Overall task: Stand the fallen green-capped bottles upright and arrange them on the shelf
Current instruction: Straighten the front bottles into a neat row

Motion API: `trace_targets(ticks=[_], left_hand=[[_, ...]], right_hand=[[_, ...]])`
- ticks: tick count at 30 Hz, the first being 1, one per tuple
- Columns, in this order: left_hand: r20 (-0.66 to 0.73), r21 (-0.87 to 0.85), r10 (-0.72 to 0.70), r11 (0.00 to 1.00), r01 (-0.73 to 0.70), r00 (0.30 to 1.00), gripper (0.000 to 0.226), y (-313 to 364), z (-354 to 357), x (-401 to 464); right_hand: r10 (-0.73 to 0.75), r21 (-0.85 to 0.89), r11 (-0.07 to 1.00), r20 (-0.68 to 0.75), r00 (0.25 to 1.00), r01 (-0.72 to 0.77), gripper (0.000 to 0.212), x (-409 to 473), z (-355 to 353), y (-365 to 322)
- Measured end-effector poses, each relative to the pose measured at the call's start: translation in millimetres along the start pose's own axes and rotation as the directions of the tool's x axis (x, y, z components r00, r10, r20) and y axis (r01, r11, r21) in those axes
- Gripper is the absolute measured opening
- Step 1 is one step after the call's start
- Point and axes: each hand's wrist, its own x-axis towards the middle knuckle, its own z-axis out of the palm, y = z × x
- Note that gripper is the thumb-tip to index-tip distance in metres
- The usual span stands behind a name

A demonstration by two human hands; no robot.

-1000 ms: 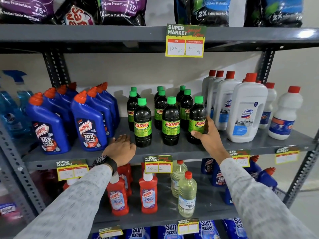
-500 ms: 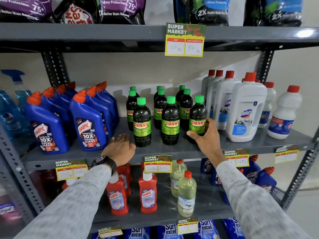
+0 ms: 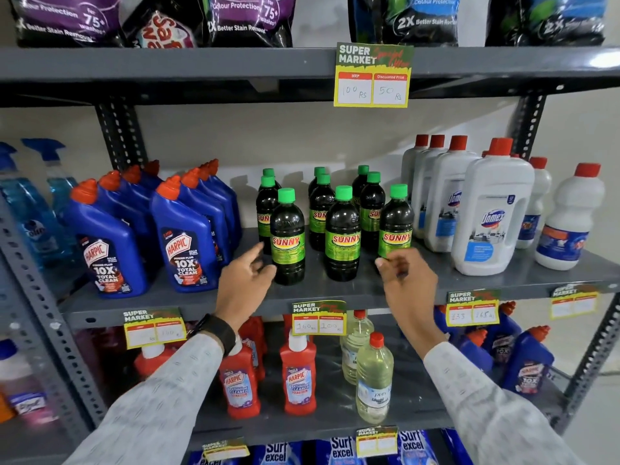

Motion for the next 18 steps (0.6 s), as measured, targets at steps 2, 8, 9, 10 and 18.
trace_targets(ticks=[2, 8, 9, 10, 18], left_hand=[[0.089, -0.083, -0.026, 0.996, 0.033, 0.996, 0.09, 1.9, 2.9, 8.3], [0.221, -0.176, -0.089, 0.976, 0.129, 0.971, 0.108, 0.6, 9.5, 23.2], [0.217, -0.175, -0.083, 0.977, 0.122, 0.973, 0.104, 0.6, 10.3, 24.4], [0.209, -0.164, -0.08, 0.98, 0.116, 0.975, 0.101, 0.1, 10.7, 25.3], [0.182, -0.127, -0.04, 0.99, 0.064, 0.983, 0.092, -2.4, 6.2, 25.0]], right_hand=[[0.031, -0.056, 0.998, 0.148, 0.988, -0.023, 0.032, -3.1, 13.9, -10.5], [0.116, -0.209, 0.976, 0.311, 0.943, -0.051, 0.092, 8.0, 40.9, -25.5], [0.122, -0.201, 0.978, 0.317, 0.941, -0.06, 0.091, 10.5, 42.6, -26.2], [0.134, -0.19, 0.979, 0.321, 0.937, -0.075, 0.089, 12.8, 44.0, -26.7], [0.151, -0.162, 0.981, 0.316, 0.937, -0.104, 0.077, 21.6, 50.0, -19.5]])
